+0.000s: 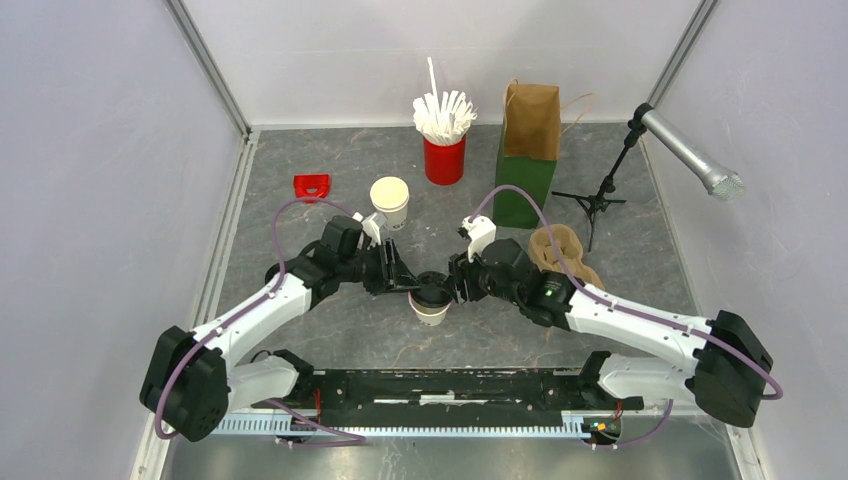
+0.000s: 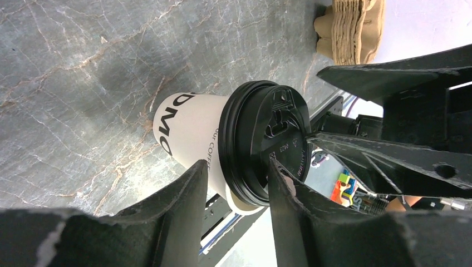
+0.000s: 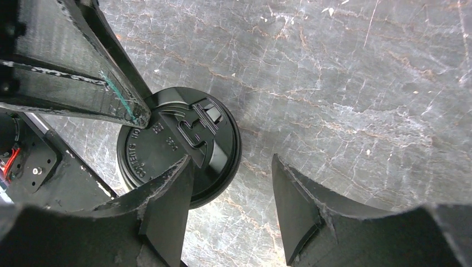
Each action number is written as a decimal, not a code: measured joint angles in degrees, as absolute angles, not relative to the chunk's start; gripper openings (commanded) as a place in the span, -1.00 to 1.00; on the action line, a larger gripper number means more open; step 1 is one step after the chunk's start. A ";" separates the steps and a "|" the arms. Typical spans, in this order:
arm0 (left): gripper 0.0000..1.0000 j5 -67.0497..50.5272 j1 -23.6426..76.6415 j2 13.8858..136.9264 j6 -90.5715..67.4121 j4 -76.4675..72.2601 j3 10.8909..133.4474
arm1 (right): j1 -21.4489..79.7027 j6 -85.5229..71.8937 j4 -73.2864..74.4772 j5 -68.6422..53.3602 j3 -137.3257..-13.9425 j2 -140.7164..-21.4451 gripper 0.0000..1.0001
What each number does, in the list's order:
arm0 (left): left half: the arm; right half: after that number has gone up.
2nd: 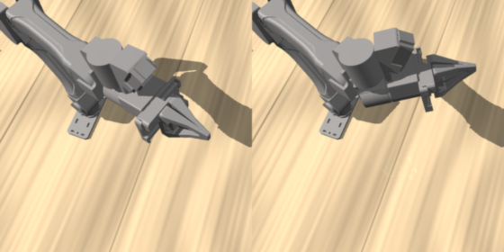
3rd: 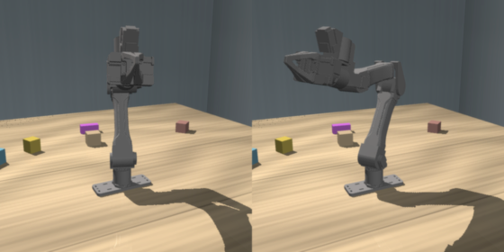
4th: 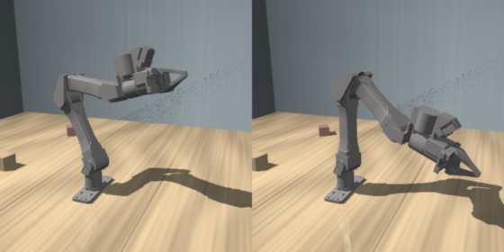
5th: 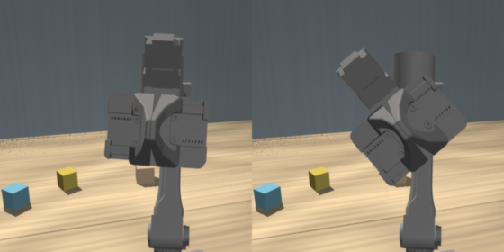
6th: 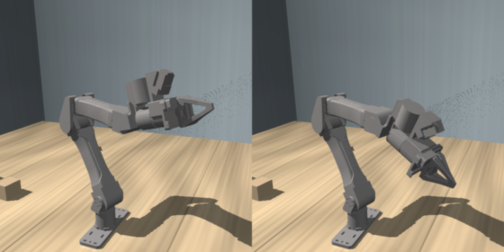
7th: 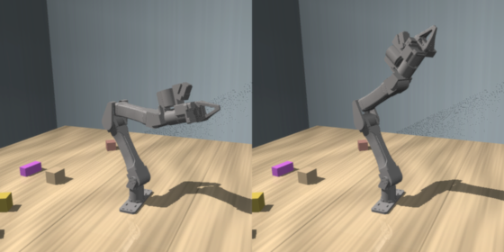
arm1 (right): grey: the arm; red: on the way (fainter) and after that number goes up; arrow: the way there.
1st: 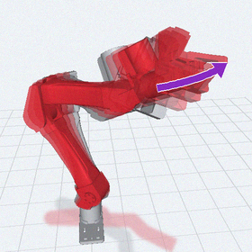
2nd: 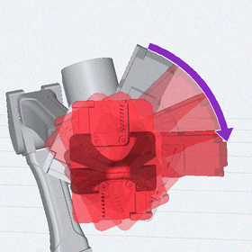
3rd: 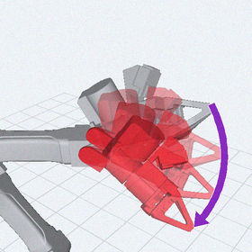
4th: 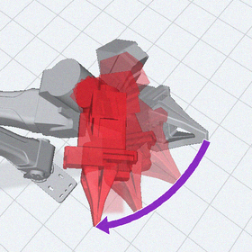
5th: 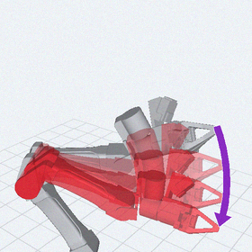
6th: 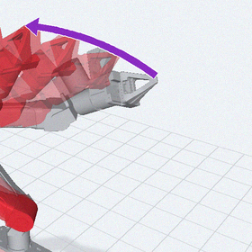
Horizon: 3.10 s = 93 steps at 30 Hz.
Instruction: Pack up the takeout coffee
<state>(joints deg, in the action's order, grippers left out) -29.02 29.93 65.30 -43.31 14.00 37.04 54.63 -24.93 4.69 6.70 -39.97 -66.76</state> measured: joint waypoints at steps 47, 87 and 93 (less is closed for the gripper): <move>-0.06 -28.86 31.33 63.94 -43.31 13.15 35.14 | 68.10 40.45 -8.62 -4.29 -31.24 -64.20 0.44; 0.17 -26.96 31.75 63.83 -43.33 14.96 35.18 | 69.01 38.59 -10.61 -1.74 -28.14 -62.39 0.09; 0.17 -27.03 31.75 64.86 -43.33 14.90 35.42 | 69.01 35.88 -10.68 -3.09 -27.64 -59.83 0.16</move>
